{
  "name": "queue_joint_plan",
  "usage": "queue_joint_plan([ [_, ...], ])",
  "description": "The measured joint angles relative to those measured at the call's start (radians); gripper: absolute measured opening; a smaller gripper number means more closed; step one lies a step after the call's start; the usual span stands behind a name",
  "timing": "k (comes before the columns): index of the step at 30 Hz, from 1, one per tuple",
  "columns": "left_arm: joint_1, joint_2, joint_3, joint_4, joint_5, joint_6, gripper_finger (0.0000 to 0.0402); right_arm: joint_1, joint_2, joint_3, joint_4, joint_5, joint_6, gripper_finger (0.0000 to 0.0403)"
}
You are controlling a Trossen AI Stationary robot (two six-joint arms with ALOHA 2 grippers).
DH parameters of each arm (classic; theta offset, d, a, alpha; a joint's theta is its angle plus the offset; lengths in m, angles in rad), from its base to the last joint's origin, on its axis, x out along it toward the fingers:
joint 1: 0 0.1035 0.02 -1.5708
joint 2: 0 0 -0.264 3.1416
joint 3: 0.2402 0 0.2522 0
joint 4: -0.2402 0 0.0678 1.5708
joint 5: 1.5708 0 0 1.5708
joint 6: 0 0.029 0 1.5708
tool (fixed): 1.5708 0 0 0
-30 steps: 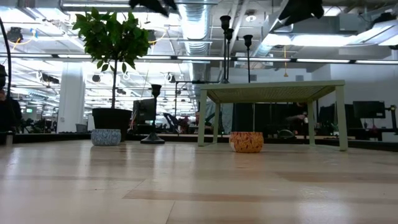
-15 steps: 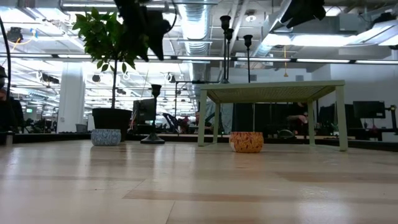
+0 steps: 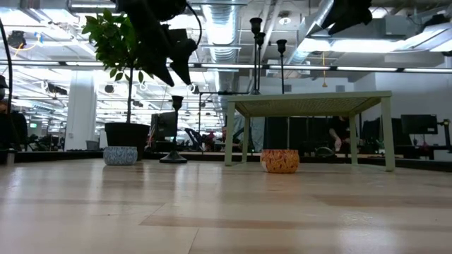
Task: Pick & Place candle stick holders
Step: Put the candle holder on the shelf
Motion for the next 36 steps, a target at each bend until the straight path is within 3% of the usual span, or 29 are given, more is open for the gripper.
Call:
queue_joint_plan([
  [7,-0.031,0.000,-0.087,0.057,-0.064,0.004,0.0320,0.000,0.000,0.000,0.001,0.000,0.000,0.0227],
  [19,-0.031,-0.001,-0.183,0.216,-0.067,0.013,0.0297,0.000,0.000,0.000,0.001,-0.001,0.000,0.0227],
  [36,-0.032,-0.002,-0.203,0.240,-0.021,0.006,0.0073,0.000,0.000,0.000,-0.004,-0.001,-0.003,0.0212],
])
